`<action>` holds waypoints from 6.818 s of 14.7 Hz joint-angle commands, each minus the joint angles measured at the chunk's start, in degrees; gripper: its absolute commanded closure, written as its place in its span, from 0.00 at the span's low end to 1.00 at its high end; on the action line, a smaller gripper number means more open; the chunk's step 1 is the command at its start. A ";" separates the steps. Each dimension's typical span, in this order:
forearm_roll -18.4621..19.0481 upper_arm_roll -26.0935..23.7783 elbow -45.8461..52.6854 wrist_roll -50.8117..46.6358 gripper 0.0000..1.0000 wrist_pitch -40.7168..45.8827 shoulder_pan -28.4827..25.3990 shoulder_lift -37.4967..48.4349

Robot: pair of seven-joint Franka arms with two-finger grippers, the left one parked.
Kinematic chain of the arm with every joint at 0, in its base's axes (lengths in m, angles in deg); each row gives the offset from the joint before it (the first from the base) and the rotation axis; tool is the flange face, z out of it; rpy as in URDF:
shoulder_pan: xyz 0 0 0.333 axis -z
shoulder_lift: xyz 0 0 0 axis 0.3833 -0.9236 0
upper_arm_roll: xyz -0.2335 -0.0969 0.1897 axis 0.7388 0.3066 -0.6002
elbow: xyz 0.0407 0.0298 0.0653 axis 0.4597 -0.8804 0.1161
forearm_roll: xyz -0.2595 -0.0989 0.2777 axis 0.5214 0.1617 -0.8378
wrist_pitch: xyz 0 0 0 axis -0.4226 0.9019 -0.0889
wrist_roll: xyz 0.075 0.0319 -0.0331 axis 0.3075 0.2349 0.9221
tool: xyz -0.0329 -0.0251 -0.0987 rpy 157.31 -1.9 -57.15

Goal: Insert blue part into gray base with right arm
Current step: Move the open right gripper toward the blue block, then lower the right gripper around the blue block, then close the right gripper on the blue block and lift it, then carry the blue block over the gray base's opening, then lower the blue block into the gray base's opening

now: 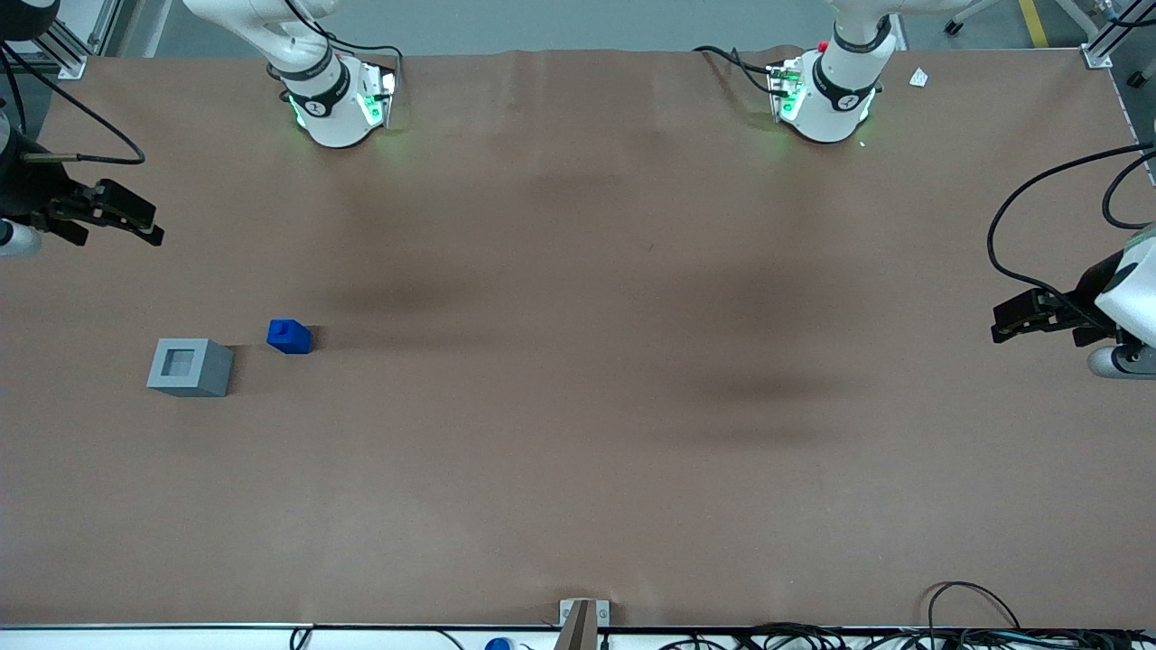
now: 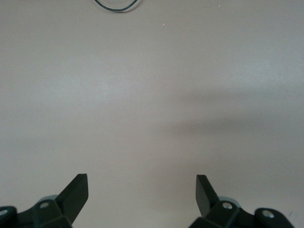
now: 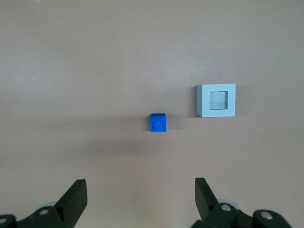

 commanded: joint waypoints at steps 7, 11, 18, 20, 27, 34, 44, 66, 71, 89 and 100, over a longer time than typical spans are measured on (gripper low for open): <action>-0.67 -0.02 0.68 -0.38 0.00 -0.72 2.21 -1.28; -0.23 -0.19 -0.63 -0.20 0.00 -1.51 1.68 -5.06; -0.23 -0.19 -14.42 -0.29 0.00 -15.21 1.59 -5.16; -0.23 -0.28 -18.63 -0.20 0.00 -20.03 1.33 -5.25; -0.23 -0.28 -29.90 0.15 0.00 -36.92 1.33 -7.61; -0.23 -0.37 -31.65 0.32 0.08 -45.79 1.33 -15.78; -0.14 -0.28 -32.98 3.93 0.20 -50.73 0.71 -20.80; -0.05 -0.11 -12.69 9.88 0.97 -31.66 10.36 -20.89; -0.05 -0.11 -11.45 17.46 0.97 -30.00 15.30 -21.42; 0.04 -0.11 -8.46 17.99 0.97 -31.13 16.44 -26.78; 0.04 -0.11 -8.63 17.90 0.97 -31.04 17.41 -27.83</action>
